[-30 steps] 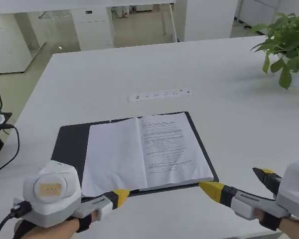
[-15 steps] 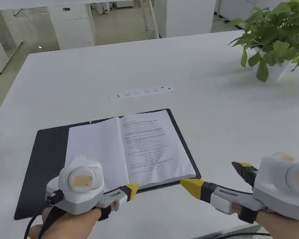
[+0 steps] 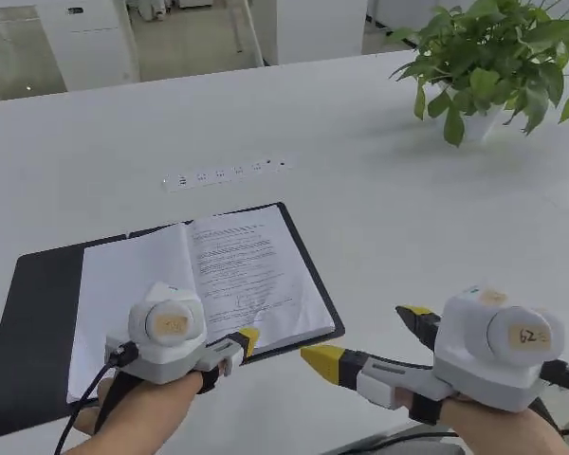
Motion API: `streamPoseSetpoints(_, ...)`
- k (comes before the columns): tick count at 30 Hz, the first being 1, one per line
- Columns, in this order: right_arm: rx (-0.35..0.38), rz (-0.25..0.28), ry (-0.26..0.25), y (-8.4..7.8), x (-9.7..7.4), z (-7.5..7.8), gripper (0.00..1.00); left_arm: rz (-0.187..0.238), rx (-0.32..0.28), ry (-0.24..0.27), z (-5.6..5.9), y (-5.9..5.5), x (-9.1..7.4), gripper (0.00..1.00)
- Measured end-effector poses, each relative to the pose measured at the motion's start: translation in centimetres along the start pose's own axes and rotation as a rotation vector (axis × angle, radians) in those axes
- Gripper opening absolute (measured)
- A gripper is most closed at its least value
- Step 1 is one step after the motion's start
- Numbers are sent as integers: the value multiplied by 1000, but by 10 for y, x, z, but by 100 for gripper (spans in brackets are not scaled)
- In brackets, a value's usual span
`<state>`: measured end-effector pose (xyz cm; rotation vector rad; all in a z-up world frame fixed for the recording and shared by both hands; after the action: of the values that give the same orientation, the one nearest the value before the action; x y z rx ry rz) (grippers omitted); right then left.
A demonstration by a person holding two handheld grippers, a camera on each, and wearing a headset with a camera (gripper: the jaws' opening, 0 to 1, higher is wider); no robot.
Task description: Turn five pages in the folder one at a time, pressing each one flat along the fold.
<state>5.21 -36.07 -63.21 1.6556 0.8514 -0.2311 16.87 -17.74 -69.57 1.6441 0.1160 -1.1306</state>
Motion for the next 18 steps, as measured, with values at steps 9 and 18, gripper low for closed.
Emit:
streamPoseSetpoints(9, 21, 11, -6, 0, -1, 4, 89, 5, 58, -10, 19, 9, 33, 48)
streamPoseSetpoints(18, 32, 14, -8, 0, 1, 7, 88, -76, 46, 16, 21, -2, 58, 41)
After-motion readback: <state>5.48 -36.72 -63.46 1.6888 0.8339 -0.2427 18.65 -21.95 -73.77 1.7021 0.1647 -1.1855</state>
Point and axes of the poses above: the centre of the closed fingertips' face, and the gripper's own axes: x roughly forward along the fingers, z roughly to its right, y roughly out of its top, the point moved 7 cm from there along -x, roughly backward along the fingers, and after that the axes turned 13 degrees about -z, right-handed, at the moved point
